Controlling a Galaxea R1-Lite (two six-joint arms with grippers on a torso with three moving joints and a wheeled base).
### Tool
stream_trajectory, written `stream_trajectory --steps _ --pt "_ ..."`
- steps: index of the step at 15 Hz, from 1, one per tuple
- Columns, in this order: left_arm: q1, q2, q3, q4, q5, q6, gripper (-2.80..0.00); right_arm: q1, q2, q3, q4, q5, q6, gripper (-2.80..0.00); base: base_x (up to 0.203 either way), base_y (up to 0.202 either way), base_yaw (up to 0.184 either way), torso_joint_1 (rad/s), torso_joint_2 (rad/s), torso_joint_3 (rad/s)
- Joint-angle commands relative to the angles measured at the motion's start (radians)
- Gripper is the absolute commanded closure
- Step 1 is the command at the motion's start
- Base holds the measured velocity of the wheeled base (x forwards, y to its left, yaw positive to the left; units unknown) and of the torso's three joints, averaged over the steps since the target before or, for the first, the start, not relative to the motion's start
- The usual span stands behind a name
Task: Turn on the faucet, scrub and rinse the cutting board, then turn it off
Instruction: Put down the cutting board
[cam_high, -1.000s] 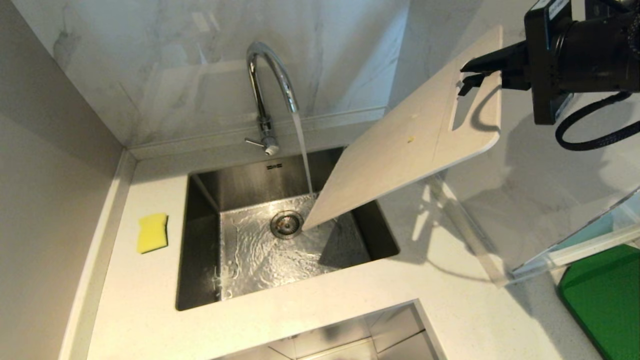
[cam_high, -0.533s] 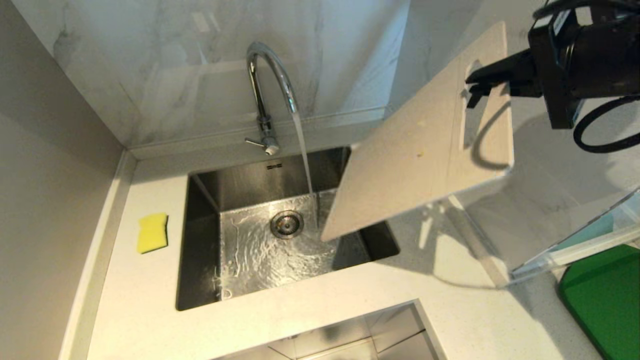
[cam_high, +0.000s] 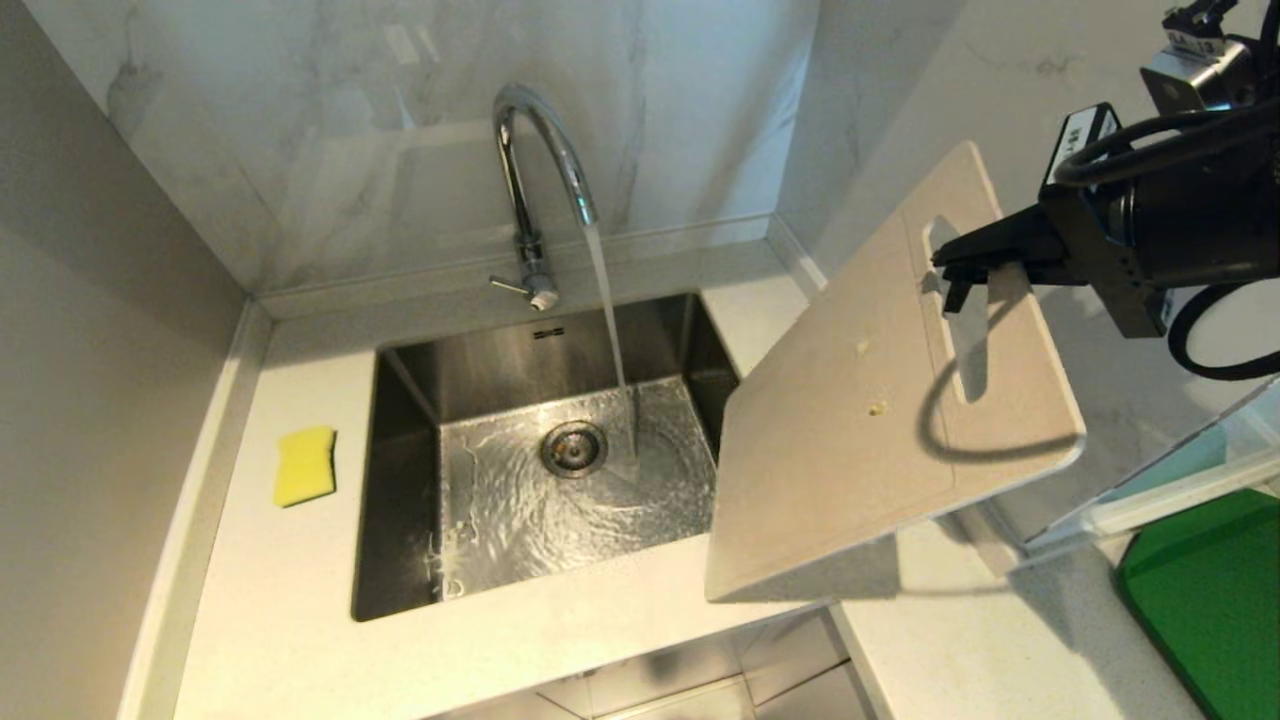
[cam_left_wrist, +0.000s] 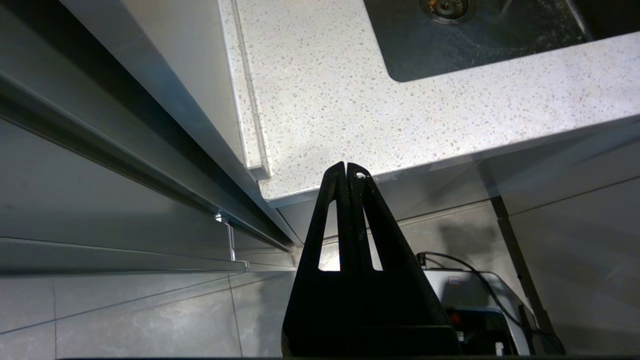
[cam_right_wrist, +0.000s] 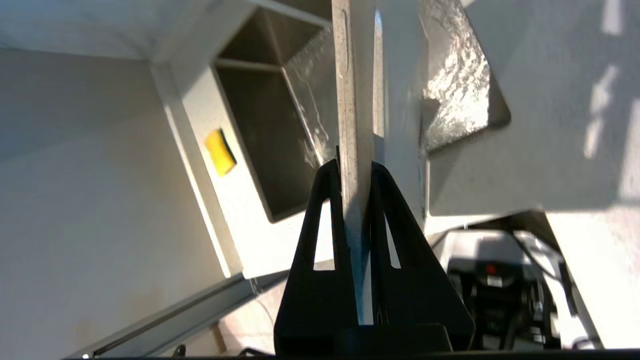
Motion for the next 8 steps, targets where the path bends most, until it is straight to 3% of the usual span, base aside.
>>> stream_trajectory --steps 1,8 --pt "0.000 0.000 0.000 0.002 0.001 -0.001 0.00 0.001 -0.008 0.025 0.017 0.005 0.008 0.00 0.000 0.000 0.000 0.000 0.00 0.000" --pt "0.000 0.000 0.000 0.002 0.001 -0.001 0.00 0.001 -0.002 0.109 0.009 0.009 0.013 0.00 0.000 0.000 0.000 0.000 0.00 0.000"
